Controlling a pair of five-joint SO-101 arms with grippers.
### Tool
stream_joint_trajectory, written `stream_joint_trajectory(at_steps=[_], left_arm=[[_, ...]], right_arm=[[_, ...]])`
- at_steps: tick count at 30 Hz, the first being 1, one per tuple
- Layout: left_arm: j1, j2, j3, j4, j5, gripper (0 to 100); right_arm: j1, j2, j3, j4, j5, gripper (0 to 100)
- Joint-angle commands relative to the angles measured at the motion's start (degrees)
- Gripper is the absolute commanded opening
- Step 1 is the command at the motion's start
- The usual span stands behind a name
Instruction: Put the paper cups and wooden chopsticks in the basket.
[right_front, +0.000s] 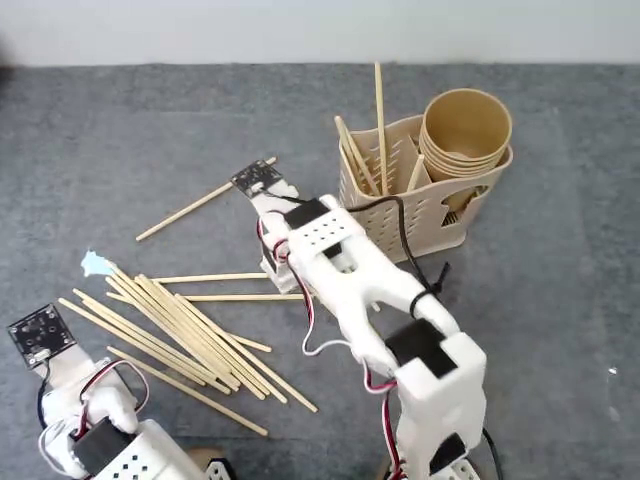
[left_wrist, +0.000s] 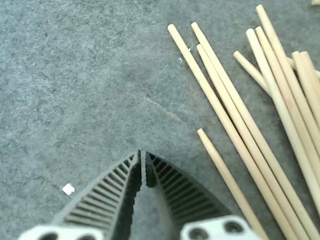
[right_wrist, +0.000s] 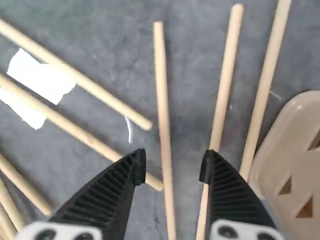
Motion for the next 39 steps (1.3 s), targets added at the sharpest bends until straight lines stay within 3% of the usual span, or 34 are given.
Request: stream_joint_trajectory(at_steps=[1, 5, 18, 20, 26, 39], left_arm=[[0.0, -0.97, -1.01, 0.0, 0.44, 1], [0.0, -0.97, -1.01, 0.0, 0.44, 1], [0.0, -0.97, -1.01, 0.0, 0.44, 1], [0.0, -0.97, -1.01, 0.0, 0.44, 1], [0.0, -0.97, -1.01, 0.0, 0.44, 1], [0.0, -0.97, -1.01, 0.0, 0.44, 1]], right_arm=[[0.92, 0.75, -6.51, 4.26, 0.62, 23.1], [0.92, 2.68, -10.29, 7.43, 0.53, 29.7], [0.92, 11.38, -11.52, 4.44, 0.62, 29.5], [0.66, 11.74, -11.52, 4.09, 0.62, 25.2], [0.75, 11.56, -11.52, -0.4, 0.62, 0.2], [0.04, 2.59, -11.52, 5.67, 2.11, 0.8]])
